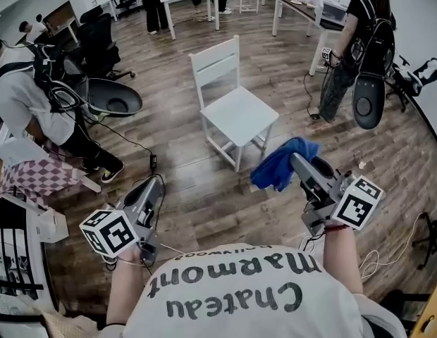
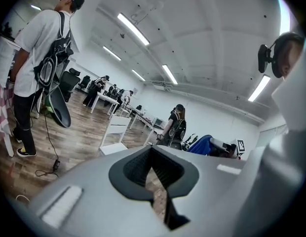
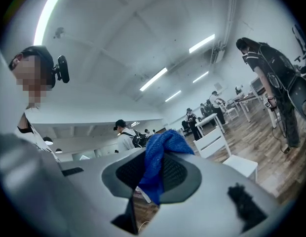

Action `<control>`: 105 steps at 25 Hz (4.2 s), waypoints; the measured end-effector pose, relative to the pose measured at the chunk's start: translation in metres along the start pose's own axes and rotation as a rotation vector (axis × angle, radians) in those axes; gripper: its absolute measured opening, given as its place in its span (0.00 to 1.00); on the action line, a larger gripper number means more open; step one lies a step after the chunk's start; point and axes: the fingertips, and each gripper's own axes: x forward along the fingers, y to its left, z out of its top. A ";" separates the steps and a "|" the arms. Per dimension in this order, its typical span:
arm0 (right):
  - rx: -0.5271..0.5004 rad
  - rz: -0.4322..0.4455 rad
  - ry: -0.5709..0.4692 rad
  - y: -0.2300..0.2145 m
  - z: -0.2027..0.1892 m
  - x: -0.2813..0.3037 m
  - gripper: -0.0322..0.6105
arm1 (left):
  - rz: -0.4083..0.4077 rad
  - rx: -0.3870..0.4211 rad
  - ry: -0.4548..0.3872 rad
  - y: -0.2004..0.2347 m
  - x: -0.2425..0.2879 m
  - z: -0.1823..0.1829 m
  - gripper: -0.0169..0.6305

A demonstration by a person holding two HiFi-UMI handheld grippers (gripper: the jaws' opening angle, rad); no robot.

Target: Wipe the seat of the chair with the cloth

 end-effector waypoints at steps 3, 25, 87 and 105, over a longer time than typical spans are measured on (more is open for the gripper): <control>0.006 0.003 0.009 -0.018 0.004 -0.005 0.18 | 0.014 0.001 0.005 -0.009 0.015 0.000 0.04; 0.036 0.093 -0.008 -0.144 0.004 -0.026 0.18 | 0.127 -0.052 -0.079 -0.017 0.131 -0.032 0.04; -0.089 0.376 0.459 -0.402 0.034 0.499 0.18 | 0.233 0.018 -0.092 0.258 0.433 0.161 0.04; 0.060 0.571 0.680 -0.494 -0.136 0.553 0.18 | 0.483 -0.121 -0.136 0.279 0.567 0.046 0.04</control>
